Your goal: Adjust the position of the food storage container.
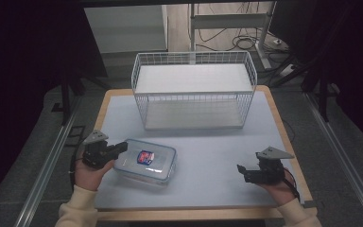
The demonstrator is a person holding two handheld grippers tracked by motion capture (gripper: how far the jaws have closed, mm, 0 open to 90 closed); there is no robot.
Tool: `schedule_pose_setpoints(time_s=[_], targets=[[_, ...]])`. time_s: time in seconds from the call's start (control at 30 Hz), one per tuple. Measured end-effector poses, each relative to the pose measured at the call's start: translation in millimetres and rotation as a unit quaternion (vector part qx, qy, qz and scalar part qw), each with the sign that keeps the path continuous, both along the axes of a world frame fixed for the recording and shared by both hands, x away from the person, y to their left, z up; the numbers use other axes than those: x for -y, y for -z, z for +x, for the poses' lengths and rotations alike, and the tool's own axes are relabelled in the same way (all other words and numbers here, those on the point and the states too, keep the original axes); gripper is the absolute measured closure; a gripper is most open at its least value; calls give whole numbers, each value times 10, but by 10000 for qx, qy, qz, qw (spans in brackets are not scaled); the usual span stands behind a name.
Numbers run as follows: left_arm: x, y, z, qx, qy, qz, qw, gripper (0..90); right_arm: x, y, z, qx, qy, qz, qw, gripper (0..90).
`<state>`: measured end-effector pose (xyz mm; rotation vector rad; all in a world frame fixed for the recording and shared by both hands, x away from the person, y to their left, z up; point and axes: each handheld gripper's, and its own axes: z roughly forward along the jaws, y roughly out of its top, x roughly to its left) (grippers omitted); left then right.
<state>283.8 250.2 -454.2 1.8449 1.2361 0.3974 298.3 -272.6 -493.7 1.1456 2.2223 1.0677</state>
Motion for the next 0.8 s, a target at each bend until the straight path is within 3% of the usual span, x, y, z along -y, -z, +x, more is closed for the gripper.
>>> schedule_pose_setpoints(time_s=[0.33,0.5,0.7,0.8], targets=[[-375,278,104,-385,-559,32,9977,900,-6,31,14,-52,-15,-85,9999,123],[-418,434,162,-668,-578,52,9961,900,-15,37,4,-37,-11,-157,9999,125],[-416,483,162,-697,-550,131,9960,900,-19,32,1,-11,-13,-198,9998,128],[-422,546,185,-848,-486,170,9951,900,-16,39,4,-14,8,-235,9997,128]])
